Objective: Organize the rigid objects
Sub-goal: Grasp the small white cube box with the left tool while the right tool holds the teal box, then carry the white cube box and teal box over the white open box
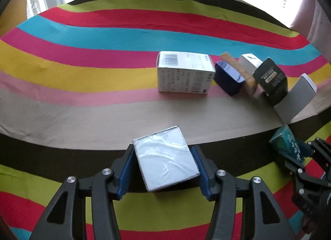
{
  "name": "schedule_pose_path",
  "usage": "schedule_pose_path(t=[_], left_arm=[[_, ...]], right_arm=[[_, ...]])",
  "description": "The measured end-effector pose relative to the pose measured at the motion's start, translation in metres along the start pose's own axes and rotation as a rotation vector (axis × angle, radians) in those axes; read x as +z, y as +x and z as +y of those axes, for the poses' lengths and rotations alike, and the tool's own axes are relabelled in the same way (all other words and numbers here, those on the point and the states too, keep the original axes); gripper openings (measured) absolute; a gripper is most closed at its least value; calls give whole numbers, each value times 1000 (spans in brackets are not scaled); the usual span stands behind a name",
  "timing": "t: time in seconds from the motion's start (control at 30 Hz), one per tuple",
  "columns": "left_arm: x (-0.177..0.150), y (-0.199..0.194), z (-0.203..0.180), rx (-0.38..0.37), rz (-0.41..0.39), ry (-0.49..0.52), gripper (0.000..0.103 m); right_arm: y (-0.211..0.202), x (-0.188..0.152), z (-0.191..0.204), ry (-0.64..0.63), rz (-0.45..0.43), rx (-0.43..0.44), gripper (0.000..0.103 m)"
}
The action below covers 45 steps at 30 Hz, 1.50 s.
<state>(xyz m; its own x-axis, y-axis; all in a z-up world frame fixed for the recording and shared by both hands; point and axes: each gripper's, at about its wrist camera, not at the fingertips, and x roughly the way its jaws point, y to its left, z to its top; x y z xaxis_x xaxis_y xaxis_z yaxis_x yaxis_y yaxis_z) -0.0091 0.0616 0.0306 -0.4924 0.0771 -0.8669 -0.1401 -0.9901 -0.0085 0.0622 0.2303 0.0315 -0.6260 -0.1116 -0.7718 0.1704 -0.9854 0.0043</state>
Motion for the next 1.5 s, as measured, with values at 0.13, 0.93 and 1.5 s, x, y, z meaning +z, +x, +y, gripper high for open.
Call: schedule_pose_path(t=[0.13, 0.93, 1.5], left_arm=[[0, -1, -3, -18, 31, 33, 42], [-58, -33, 41, -110, 145, -29, 42], [-113, -147, 25, -125, -32, 70, 42]], right_arm=[[1, -1, -1, 3, 0, 0, 37], [-7, 10, 66, -28, 324, -21, 37], [-88, -9, 142, -85, 190, 26, 36]])
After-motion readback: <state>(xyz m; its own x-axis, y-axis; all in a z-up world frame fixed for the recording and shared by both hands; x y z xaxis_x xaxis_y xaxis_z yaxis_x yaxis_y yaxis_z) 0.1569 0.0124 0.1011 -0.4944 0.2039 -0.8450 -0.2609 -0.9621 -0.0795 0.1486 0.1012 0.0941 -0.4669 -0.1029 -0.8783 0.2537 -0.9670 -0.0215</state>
